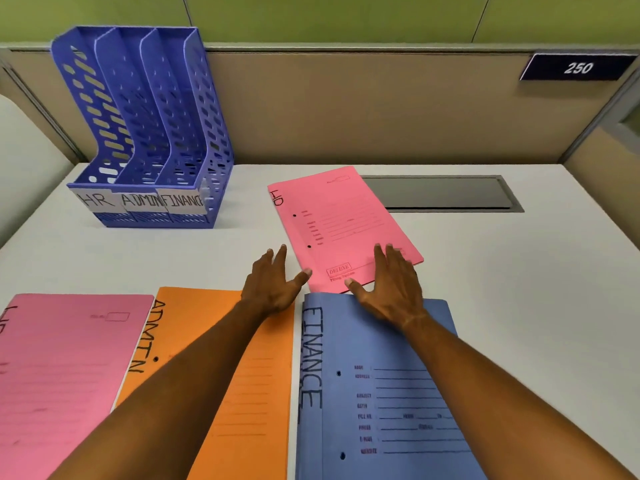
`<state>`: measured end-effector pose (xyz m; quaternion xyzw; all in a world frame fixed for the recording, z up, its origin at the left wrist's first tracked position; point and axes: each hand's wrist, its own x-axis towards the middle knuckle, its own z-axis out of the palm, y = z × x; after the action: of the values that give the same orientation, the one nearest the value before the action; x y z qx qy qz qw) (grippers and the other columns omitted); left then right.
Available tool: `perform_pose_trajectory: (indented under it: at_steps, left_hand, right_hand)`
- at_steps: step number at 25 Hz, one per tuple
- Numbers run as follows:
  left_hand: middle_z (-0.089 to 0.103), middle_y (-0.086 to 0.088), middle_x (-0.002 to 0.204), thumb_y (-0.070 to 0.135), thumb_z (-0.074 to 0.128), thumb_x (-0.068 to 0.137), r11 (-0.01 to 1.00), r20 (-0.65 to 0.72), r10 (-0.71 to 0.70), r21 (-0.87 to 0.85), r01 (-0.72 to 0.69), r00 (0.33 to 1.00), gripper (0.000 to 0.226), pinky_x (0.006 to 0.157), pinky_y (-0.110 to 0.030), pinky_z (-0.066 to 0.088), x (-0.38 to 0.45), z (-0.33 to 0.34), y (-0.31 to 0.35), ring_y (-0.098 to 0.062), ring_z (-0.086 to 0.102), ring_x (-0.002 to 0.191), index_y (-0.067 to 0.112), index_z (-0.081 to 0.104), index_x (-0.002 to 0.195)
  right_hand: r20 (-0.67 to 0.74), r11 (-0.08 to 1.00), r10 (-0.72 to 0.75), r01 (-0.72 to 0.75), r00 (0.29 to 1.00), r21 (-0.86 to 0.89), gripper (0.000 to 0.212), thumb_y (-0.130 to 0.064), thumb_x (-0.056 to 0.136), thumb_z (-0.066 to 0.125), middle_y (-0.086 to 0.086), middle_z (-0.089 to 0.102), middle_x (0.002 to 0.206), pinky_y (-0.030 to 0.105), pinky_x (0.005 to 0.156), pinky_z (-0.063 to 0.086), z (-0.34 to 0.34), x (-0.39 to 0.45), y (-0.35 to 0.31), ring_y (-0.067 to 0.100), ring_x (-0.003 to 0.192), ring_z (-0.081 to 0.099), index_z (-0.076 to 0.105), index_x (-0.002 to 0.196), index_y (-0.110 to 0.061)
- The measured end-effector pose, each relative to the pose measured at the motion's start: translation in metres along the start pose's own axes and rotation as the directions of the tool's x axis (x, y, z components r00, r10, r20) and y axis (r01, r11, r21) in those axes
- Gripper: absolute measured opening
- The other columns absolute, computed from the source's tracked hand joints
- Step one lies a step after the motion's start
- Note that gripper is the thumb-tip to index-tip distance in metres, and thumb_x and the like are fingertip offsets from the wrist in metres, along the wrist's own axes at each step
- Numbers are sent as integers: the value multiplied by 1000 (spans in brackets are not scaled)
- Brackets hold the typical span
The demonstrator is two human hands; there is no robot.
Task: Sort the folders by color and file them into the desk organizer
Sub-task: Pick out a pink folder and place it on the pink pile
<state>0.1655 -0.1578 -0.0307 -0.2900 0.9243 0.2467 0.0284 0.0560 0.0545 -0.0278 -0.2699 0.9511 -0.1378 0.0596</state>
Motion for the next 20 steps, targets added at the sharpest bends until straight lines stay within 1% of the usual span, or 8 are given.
perform_pose_trajectory:
  at_steps: [3, 6, 10, 12, 14, 15, 17, 20]
  left_hand:
    - [39, -16, 149, 63, 41, 90, 995, -48, -23, -99, 18, 999, 79, 107, -51, 33, 19, 3, 10, -37, 36, 135, 15, 23, 150]
    - [48, -12, 144, 49, 50, 93, 933, -81, -50, -359, 18, 995, 66, 104, -49, 40, 34, -1, 27, -36, 46, 128, 14, 33, 146]
    - [49, -13, 141, 37, 50, 97, 663, 40, -311, -707, 247, 950, 53, 98, -50, 48, 53, -7, 44, -35, 54, 119, 14, 35, 142]
    - [54, -15, 133, 33, 48, 98, 534, 126, -386, -777, 333, 914, 45, 86, -44, 55, 63, -11, 43, -33, 60, 110, 9, 41, 135]
    - [62, -18, 119, 23, 47, 98, 450, 174, -403, -817, 360, 899, 31, 73, -37, 57, 71, -14, 40, -32, 65, 100, 1, 52, 119]
    - [64, -19, 114, 18, 49, 98, 436, 179, -396, -827, 356, 901, 25, 72, -37, 58, 72, -14, 39, -32, 66, 97, -2, 56, 111]
    - [67, -21, 107, 12, 57, 94, 484, 143, -377, -812, 326, 915, 18, 76, -41, 59, 73, -15, 38, -35, 68, 93, -6, 61, 94]
    - [69, -18, 100, 7, 66, 88, 538, 64, -378, -797, 275, 924, 16, 70, -38, 59, 71, -21, 41, -34, 68, 89, 2, 58, 75]
  right_hand:
    - [43, 999, -4, 3, 999, 37, 100, -74, 82, 44, 15, 12, 161, 46, 122, 10, 8, 15, -2, 30, 148, 12, 8, 152, -13]
    - [50, 998, 9, -12, 999, 61, 99, -75, 81, 44, 15, 21, 158, 45, 121, 18, 15, 23, -6, 30, 146, 21, 12, 151, -12]
    - [-14, 997, 12, -11, 1000, 75, 96, -76, 79, 45, 13, 40, 147, 45, 108, 38, 13, 30, -6, 31, 132, 41, 23, 148, -13]
    - [-40, 997, 6, -3, 999, 74, 94, -76, 79, 45, 12, 45, 142, 43, 104, 42, 13, 31, -6, 29, 127, 45, 26, 146, -13]
    - [-48, 997, -5, 8, 999, 72, 92, -75, 80, 45, 11, 46, 140, 42, 103, 43, 13, 32, -3, 28, 125, 46, 27, 145, -12]
    - [-52, 997, -13, 17, 999, 73, 91, -75, 80, 45, 10, 47, 139, 41, 103, 43, 14, 31, -3, 27, 124, 46, 28, 145, -12]
    - [-67, 997, -22, 27, 998, 74, 90, -75, 80, 45, 9, 49, 136, 40, 102, 44, 14, 32, -2, 25, 122, 48, 30, 144, -13]
    - [-63, 995, -13, 19, 998, 95, 89, -74, 80, 46, 8, 48, 137, 40, 101, 44, 14, 33, -1, 25, 122, 48, 30, 144, -14]
